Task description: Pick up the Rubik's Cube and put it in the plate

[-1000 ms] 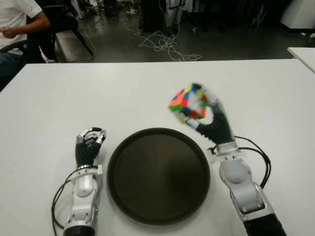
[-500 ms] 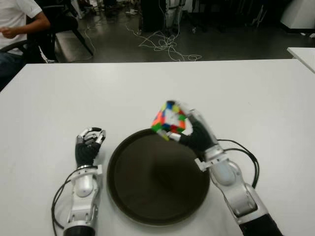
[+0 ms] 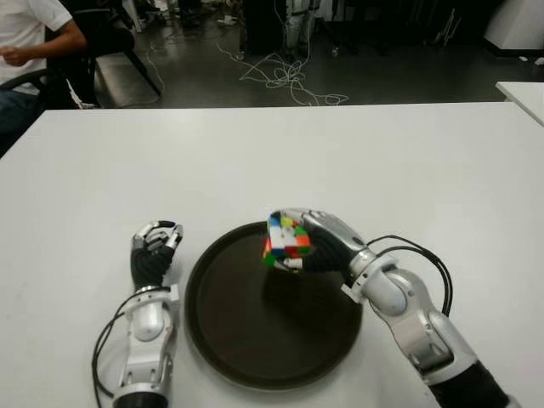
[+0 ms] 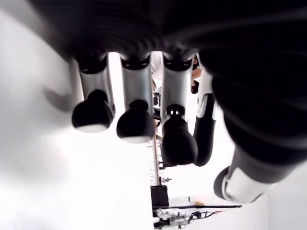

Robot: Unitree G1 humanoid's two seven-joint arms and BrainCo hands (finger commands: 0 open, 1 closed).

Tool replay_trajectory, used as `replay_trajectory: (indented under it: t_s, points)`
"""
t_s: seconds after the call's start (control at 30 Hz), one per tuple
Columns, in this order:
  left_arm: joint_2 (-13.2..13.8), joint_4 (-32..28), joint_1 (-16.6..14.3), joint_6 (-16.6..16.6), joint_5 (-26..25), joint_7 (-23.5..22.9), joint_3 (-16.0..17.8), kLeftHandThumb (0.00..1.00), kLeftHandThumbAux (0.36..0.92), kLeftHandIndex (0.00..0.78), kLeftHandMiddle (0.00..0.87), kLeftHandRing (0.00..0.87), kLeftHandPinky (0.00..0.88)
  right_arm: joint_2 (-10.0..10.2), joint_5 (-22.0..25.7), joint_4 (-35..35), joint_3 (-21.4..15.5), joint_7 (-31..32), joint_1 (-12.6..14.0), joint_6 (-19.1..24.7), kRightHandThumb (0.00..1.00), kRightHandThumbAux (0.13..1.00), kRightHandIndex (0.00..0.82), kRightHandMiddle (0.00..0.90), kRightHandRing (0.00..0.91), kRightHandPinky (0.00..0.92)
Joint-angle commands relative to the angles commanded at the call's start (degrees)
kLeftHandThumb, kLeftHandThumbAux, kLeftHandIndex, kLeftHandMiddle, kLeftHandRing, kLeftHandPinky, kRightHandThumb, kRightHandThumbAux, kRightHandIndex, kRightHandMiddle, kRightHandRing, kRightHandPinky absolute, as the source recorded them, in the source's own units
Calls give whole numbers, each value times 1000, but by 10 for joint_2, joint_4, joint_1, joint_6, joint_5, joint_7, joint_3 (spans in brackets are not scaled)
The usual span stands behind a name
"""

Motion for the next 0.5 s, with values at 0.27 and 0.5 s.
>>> replay_trajectory:
  t_s: [0.27, 0.5]
  points:
    - [5, 8, -2, -6, 3, -5, -2, 718, 699, 445, 799, 825, 819, -4, -16, 12, 8, 7, -7, 14, 681, 736, 433, 775, 788, 763]
    - [12, 23, -9, -8, 4, -7, -2, 717, 700, 444, 804, 822, 808, -4, -23, 28, 7, -23, -8, -1, 679, 739, 427, 773, 796, 774]
